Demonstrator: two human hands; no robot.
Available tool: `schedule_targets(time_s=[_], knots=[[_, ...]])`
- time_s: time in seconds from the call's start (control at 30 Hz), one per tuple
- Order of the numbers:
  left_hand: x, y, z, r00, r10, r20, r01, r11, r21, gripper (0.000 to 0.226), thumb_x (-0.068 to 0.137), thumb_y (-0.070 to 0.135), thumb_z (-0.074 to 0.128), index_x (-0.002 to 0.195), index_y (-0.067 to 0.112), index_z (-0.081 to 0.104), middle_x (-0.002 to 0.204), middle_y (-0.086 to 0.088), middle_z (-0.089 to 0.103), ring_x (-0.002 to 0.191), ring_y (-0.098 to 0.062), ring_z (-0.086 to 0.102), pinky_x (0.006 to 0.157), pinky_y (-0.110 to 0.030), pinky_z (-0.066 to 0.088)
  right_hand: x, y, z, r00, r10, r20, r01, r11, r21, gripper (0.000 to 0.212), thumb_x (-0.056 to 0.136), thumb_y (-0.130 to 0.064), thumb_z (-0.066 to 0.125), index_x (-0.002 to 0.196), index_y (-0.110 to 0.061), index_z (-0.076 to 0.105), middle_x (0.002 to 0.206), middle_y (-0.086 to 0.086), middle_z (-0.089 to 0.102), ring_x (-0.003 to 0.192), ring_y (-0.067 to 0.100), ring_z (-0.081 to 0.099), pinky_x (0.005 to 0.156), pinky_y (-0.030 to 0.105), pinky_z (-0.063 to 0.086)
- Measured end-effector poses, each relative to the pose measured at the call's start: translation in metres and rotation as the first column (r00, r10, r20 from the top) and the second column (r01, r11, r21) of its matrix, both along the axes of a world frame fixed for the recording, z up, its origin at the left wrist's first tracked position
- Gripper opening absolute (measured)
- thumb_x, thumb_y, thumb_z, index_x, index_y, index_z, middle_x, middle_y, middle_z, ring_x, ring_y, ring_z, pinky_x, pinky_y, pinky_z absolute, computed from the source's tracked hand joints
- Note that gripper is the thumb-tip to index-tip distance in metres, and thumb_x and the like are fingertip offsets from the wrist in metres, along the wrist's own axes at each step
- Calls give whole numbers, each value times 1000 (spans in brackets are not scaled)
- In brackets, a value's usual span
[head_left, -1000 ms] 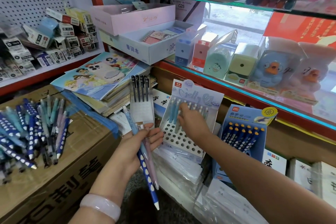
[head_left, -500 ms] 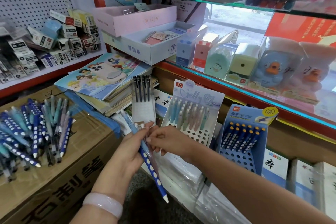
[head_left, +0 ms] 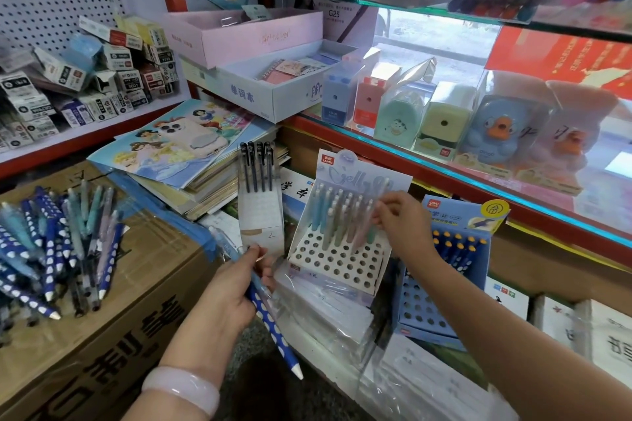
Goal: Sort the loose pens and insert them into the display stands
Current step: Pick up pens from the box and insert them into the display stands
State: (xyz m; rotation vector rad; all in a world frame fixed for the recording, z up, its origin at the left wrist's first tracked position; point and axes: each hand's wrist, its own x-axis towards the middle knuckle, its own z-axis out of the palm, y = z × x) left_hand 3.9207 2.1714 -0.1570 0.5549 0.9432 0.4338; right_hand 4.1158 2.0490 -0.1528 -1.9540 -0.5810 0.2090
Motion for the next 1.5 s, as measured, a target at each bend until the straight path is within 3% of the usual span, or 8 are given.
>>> schedule_targets(time_s=[0.5,0.8,0.93,1.0,1.2,1.27,1.37,1.5], knots=[[5,0,0,1000,9,25,-10,997,74,24,89,31,56,84,8,48,52,-2,46,33,-7,38,33,-12,35,-5,18,-34,956,116,269,-50,969,-241,12,96,-15,49,84,-19,49,73,-1,60,67,16,57,56,28,44],[6,-1,5,999,-10,36,7,995,101,35,90,44,47,83,10,45,53,-3,46,33,-8,36,32,-12,33,-12,24,-44,972,128,197,-48,929,-366,15,96,-14,47,94,-4,58,85,9,62,72,20,58,60,28,46],[6,-5,9,999,-36,23,32,988,152,39,90,48,44,83,9,44,52,-3,46,33,-7,36,31,-14,31,-9,21,-41,979,158,128,-82,884,-461,27,95,-18,50,69,-12,56,67,5,60,51,12,53,44,20,43],[6,-8,10,998,-60,-5,60,977,204,42,90,50,41,79,10,43,52,-3,45,33,-7,35,31,-14,29,-10,20,-37,981,182,73,-122,858,-499,33,94,-22,52,65,-9,59,63,6,63,50,13,57,52,26,51],[7,-18,10,972,-229,-50,233,926,296,42,93,47,39,73,11,42,52,-3,44,35,-9,33,31,-15,26,-53,42,24,879,414,-235,-449,885,-121,26,96,-31,48,90,-13,66,78,-2,66,58,6,52,59,19,45],[6,-19,10,947,-308,-85,319,895,310,35,94,42,42,80,10,45,54,-3,44,37,-9,33,32,-16,27,-63,54,37,843,479,-244,-515,850,-110,25,94,-35,51,84,-17,65,78,-5,63,60,5,50,54,15,42],[3,-19,11,943,-323,-85,333,888,318,30,93,39,46,89,10,47,54,-2,44,38,-8,33,33,-16,27,-71,65,40,821,494,-288,-546,826,-141,23,91,-31,59,71,-20,60,65,-8,56,55,5,47,43,11,37],[0,-15,10,967,-246,-61,252,917,308,30,95,39,43,88,10,47,55,-3,44,36,-8,35,32,-16,30,-67,70,40,775,458,-436,-489,871,47,18,92,-19,58,77,-9,61,70,3,58,58,8,51,52,13,47]])
